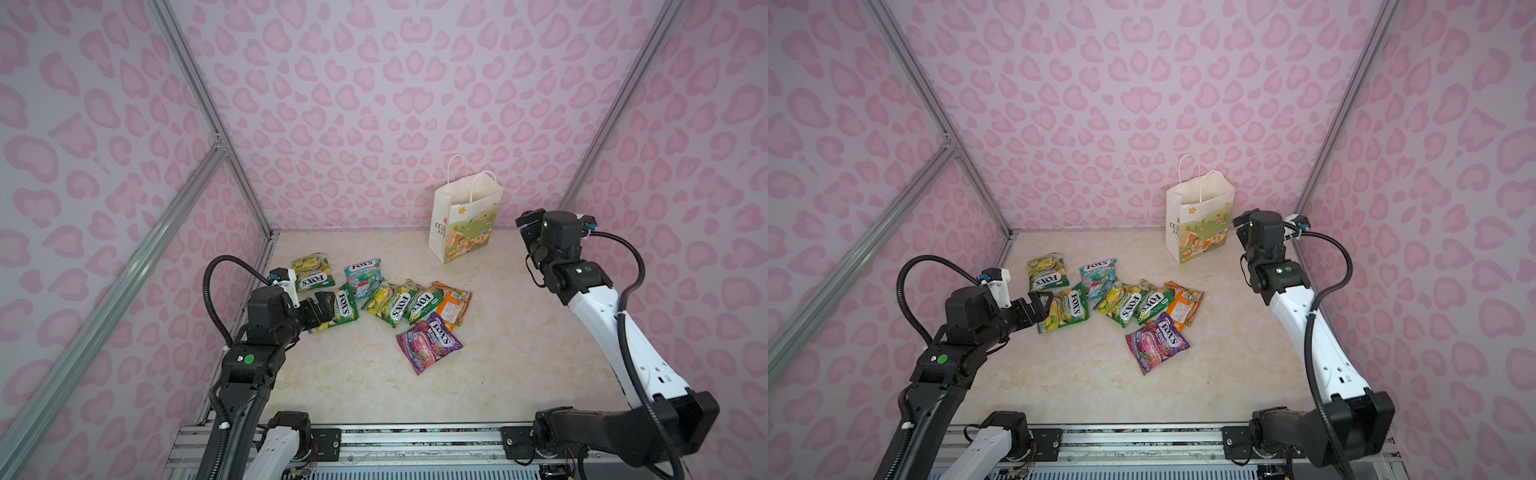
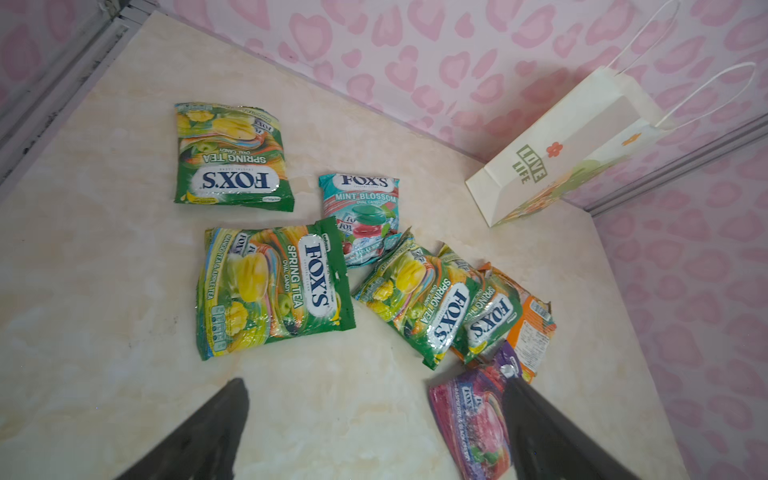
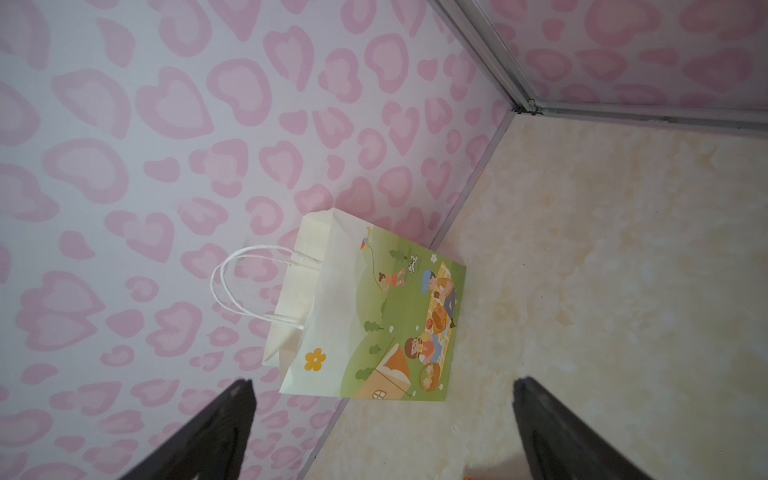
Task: Place the snacks into the paper bag
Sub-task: 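Reach the right gripper to the white paper bag and grasp its rim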
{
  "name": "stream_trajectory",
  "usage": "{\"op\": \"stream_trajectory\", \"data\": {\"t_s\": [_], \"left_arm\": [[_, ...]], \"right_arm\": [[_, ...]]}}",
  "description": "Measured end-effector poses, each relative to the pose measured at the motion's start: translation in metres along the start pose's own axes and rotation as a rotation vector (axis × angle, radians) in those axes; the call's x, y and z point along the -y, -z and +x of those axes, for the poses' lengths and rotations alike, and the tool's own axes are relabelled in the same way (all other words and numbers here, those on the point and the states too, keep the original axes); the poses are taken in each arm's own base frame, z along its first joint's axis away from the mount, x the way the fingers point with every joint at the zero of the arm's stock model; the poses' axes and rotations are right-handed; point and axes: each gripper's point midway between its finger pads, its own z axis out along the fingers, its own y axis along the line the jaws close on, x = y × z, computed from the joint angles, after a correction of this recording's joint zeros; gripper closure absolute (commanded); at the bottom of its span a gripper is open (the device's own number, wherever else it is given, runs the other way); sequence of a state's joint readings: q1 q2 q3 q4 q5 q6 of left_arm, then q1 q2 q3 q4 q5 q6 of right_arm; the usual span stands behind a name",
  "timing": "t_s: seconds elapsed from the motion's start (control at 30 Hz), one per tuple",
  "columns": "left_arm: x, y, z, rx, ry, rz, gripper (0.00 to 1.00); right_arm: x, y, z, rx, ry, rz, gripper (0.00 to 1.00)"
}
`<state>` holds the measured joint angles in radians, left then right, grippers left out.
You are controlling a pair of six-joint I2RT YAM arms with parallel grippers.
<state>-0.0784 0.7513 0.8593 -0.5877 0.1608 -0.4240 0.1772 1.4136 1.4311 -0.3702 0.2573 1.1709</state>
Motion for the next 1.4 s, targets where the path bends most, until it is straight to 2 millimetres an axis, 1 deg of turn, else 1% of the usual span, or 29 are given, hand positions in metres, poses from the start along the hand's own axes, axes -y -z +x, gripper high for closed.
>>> {"op": "stream_trajectory", "data": {"t_s": [0.13,0.23,0.37,0.4,0.47,0.5,0.6,0.73,0.8,0.87,0.97,1.07,1.3,1.4], "left_arm": [[-0.007,-0.004,0.013,-0.025,-0.006,-0.014,0.02],[-0.007,-0.003,0.016,-0.021,-0.014,-0.009,0.02],[-0.006,-0.002,0.016,-0.01,-0.021,-0.007,0.02],[-0.006,-0.002,0.016,-0.011,-0.023,-0.004,0.02],[-0.006,-0.002,0.017,-0.013,-0.024,-0.003,0.02],[-0.005,-0.003,0.018,-0.015,-0.025,-0.002,0.02],[-0.005,-0.002,0.018,-0.014,-0.028,0.001,0.02],[-0.006,-0.002,0.018,-0.009,-0.034,-0.007,0.02],[-0.006,-0.002,0.018,-0.01,-0.035,-0.007,0.02],[-0.006,-0.003,0.019,-0.011,-0.035,-0.008,0.02],[-0.006,-0.003,0.019,-0.011,-0.035,-0.008,0.02],[-0.006,-0.003,0.019,-0.011,-0.035,-0.008,0.02],[-0.007,-0.003,0.019,-0.01,-0.035,-0.012,0.02],[-0.008,-0.003,0.02,-0.009,-0.035,-0.012,0.02]], "right_arm": [[-0.02,-0.045,0.022,-0.076,-0.077,0.026,0.15],[-0.034,-0.076,0.037,-0.127,-0.118,0.051,0.21],[-0.052,-0.11,0.049,-0.169,-0.162,0.067,0.29],[-0.055,-0.12,0.053,-0.185,-0.176,0.075,0.33],[-0.057,-0.137,0.06,-0.215,-0.195,0.086,0.41],[-0.057,-0.146,0.064,-0.234,-0.201,0.093,0.43],[-0.052,-0.165,0.076,-0.283,-0.223,0.123,0.43],[-0.047,-0.174,0.082,-0.307,-0.225,0.146,0.46],[-0.043,-0.175,0.087,-0.323,-0.225,0.158,0.48],[-0.04,-0.176,0.091,-0.333,-0.223,0.169,0.49],[-0.036,-0.177,0.094,-0.338,-0.219,0.183,0.51],[-0.032,-0.179,0.097,-0.343,-0.216,0.197,0.52],[-0.025,-0.174,0.105,-0.366,-0.201,0.231,0.53],[-0.023,-0.166,0.106,-0.375,-0.195,0.247,0.54]]}}
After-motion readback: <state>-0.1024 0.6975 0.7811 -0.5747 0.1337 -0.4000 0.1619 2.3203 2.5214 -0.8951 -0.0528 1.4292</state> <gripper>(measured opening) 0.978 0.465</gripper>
